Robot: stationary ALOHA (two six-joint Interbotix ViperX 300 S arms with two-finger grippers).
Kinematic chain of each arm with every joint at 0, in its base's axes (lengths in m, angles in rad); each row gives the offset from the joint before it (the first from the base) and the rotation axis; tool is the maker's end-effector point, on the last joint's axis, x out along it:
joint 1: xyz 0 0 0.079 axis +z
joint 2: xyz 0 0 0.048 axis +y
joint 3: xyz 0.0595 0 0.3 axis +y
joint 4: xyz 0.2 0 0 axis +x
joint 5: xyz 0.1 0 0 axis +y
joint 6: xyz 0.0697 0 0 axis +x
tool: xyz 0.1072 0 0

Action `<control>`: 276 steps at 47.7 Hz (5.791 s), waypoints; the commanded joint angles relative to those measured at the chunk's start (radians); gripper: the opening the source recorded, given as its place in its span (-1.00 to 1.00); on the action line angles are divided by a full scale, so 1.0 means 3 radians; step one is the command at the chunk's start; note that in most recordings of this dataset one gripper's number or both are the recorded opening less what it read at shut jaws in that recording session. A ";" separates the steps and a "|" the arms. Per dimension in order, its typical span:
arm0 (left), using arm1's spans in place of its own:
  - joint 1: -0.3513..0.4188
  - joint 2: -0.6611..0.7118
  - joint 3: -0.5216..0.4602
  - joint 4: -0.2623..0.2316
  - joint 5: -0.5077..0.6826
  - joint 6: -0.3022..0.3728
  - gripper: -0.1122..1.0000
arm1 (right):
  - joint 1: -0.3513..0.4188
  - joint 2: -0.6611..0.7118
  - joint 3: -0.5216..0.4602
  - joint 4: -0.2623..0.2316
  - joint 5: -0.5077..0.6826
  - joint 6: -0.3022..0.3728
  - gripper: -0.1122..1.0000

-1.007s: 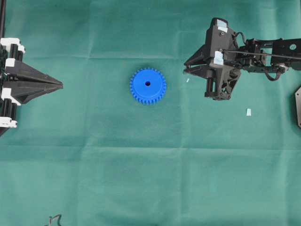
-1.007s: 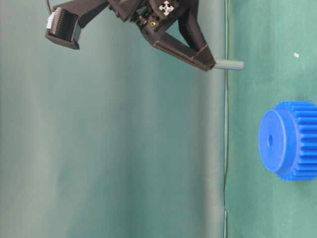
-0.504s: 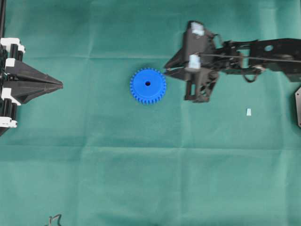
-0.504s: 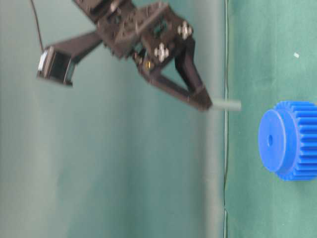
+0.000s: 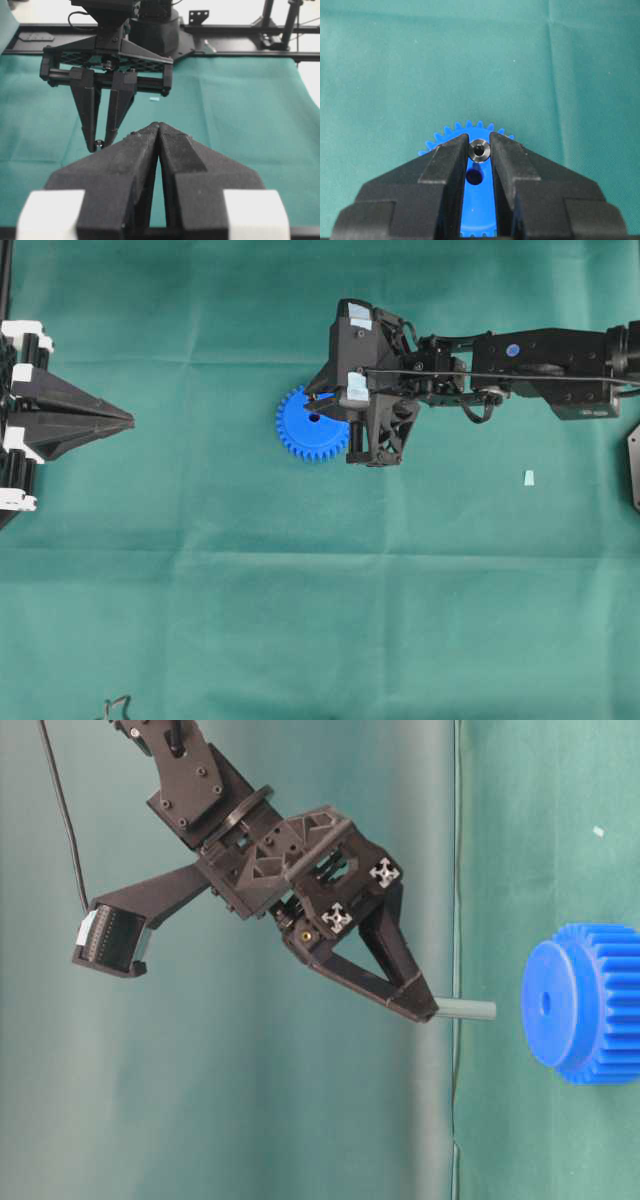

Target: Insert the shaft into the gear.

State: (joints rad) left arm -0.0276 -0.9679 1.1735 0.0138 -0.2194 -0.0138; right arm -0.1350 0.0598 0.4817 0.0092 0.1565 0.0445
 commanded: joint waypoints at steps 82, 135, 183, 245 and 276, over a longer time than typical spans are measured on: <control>-0.0010 0.0020 -0.0087 0.0005 -0.0020 0.0000 -0.80 | 0.0005 0.0440 0.0005 0.0020 -0.0256 0.0046 0.22; -0.0010 0.0020 -0.0092 0.0005 -0.0020 0.0000 -0.80 | 0.0005 -0.0256 0.0020 -0.0005 -0.0031 0.0031 0.93; -0.0015 -0.0015 -0.0092 0.0010 -0.0026 0.0005 -0.80 | -0.0010 -0.3477 0.1641 -0.0005 0.0312 0.0026 0.93; -0.0010 -0.0010 -0.0092 0.0010 0.0041 0.0010 -0.80 | -0.0051 -0.3799 0.1836 -0.0005 0.0516 0.0026 0.93; -0.0010 -0.0015 -0.0092 0.0010 0.0041 0.0010 -0.80 | -0.0051 -0.3804 0.1836 -0.0005 0.0511 0.0026 0.93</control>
State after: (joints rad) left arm -0.0291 -0.9756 1.1735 0.0138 -0.2025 -0.0123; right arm -0.1488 -1.0907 1.0446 0.0092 0.3175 0.0537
